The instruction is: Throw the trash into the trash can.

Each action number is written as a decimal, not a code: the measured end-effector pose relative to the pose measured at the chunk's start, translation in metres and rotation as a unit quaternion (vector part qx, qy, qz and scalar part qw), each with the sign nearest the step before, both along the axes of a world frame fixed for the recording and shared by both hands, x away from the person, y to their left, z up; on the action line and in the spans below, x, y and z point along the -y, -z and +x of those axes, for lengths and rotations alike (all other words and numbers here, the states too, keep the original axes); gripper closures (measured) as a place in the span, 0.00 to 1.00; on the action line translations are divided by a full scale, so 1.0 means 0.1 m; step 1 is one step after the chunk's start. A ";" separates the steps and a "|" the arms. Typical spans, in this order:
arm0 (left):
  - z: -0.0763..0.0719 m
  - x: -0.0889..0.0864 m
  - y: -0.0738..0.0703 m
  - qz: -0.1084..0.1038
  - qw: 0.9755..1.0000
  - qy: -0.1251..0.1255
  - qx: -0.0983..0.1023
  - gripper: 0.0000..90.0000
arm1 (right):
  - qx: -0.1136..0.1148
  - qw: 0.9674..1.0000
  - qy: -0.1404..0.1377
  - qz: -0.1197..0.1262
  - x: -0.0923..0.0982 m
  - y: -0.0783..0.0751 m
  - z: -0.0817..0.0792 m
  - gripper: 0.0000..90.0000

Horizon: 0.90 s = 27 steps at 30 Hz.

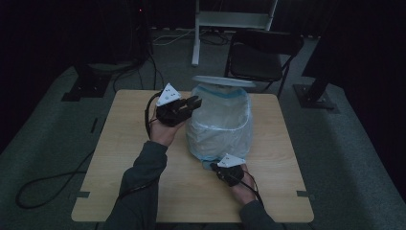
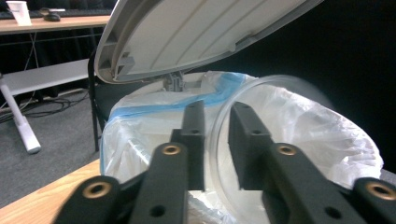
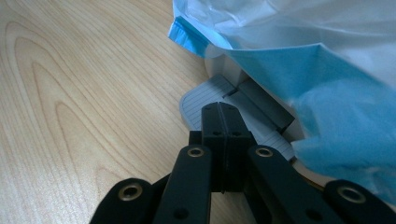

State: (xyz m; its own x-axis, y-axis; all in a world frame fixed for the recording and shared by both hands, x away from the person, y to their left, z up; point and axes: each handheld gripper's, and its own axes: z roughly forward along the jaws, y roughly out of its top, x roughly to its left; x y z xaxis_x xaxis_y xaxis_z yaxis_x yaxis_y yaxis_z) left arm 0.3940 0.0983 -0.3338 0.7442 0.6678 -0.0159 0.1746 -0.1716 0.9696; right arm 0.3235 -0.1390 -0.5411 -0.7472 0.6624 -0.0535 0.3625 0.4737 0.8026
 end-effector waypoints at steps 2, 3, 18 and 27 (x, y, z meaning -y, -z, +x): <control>-0.01 -0.01 0.00 -0.001 1.000 -0.001 0.002 0.82 | 0.000 1.000 0.000 0.000 0.00 0.00 0.00 1.00; -0.02 -0.02 -0.01 -0.005 1.000 -0.003 0.003 0.80 | 0.000 1.000 0.000 0.000 0.00 0.00 0.00 1.00; -0.24 -0.38 0.04 -0.049 0.998 -0.024 0.012 0.72 | 0.000 1.000 0.000 0.001 0.00 0.00 0.00 1.00; -0.33 -0.61 0.19 -0.062 0.997 -0.047 0.000 0.70 | 0.000 1.000 0.000 0.001 0.00 0.00 0.00 1.00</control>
